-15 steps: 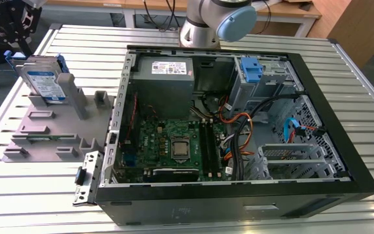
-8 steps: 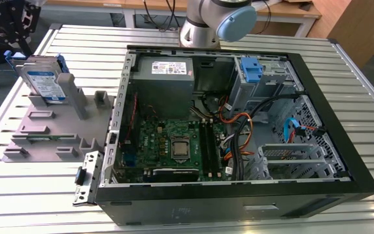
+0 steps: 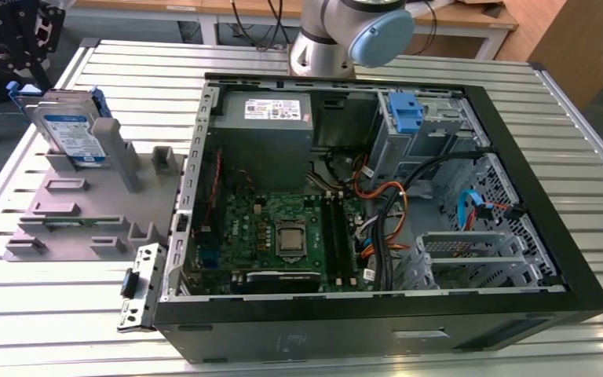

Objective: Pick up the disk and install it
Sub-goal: 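Pick up the disk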

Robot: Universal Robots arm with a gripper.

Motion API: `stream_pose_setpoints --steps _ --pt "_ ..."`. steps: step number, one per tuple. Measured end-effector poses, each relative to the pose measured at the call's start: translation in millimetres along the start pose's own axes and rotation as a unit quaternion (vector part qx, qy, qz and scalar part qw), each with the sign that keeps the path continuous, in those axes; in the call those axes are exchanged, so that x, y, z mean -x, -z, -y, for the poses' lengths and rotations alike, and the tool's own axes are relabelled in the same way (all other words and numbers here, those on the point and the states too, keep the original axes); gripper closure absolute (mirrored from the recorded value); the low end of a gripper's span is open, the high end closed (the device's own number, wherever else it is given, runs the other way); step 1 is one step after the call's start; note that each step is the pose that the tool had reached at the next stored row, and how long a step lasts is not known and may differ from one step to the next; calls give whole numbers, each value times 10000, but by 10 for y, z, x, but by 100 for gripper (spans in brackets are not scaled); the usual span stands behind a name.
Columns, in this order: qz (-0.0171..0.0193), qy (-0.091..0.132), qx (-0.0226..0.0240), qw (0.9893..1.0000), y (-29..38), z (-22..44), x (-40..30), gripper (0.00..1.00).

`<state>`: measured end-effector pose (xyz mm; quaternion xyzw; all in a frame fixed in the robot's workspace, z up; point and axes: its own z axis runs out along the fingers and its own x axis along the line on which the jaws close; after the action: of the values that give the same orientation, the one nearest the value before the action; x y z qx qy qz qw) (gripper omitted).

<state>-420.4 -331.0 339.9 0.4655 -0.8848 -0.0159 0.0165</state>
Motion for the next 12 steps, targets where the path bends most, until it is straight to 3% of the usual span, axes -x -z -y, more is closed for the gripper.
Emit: stream_pose_setpoints --steps 12 --pt "-1 16 0 10000 0 0 0 89"
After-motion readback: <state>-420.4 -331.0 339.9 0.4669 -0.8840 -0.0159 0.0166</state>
